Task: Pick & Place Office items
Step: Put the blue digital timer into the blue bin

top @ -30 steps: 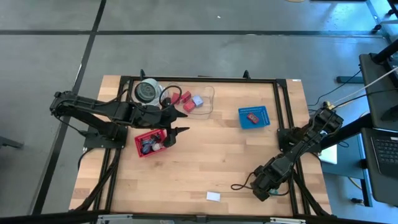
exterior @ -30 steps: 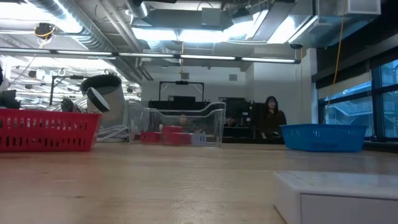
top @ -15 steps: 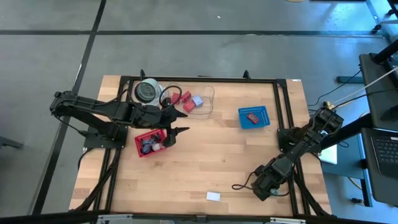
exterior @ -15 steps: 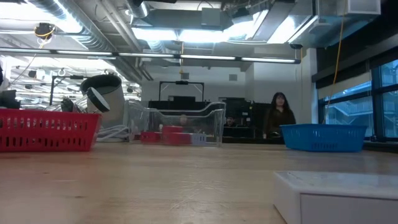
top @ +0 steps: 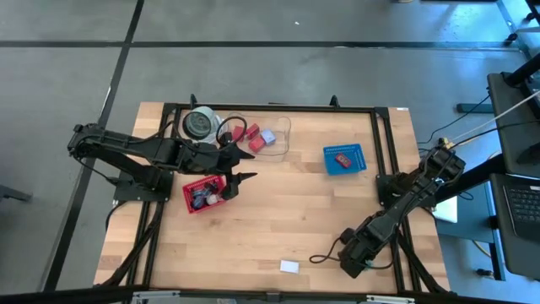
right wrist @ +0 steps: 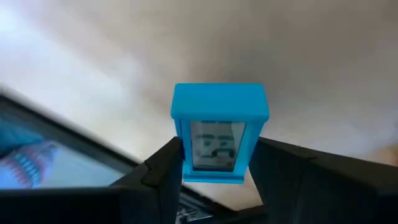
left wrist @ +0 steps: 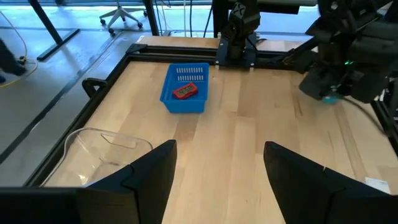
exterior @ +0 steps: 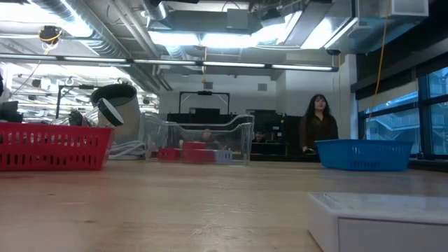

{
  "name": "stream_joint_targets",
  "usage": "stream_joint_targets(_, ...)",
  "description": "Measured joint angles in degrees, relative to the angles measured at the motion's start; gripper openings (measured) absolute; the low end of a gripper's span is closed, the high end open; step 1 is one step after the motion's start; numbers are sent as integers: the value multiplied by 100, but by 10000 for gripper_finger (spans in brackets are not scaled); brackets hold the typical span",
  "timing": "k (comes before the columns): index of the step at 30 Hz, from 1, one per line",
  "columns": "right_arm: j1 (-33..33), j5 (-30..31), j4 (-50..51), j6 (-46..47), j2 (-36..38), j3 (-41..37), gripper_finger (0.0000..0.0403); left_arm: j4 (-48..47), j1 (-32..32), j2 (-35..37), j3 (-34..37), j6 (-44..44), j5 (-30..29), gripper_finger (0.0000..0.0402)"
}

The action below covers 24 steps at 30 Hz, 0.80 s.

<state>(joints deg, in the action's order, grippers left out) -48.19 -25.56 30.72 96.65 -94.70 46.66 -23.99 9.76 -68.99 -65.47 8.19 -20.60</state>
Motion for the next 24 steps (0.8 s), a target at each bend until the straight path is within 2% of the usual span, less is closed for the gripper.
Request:
stream_joint_targets(3,-2,233,3,-175,0,269,165,-1,0,0,0,0,-32,239)
stream_joint_targets(7,106,834,226,-480,0,668,166,0,0,0,0,0,-76,239)
stream_joint_targets(12,410,1757,1088,-1130,7,1267,164,-1,0,0,0,0,-80,239)
stream_joint_targets(18,1110,2461,2523,-2311,11,1898,164,-2,0,-2,0,5,-81,239)
stream_joint_targets(24,2115,2785,3229,-3793,13,2186,164,-1,0,-1,0,40,-81,239)
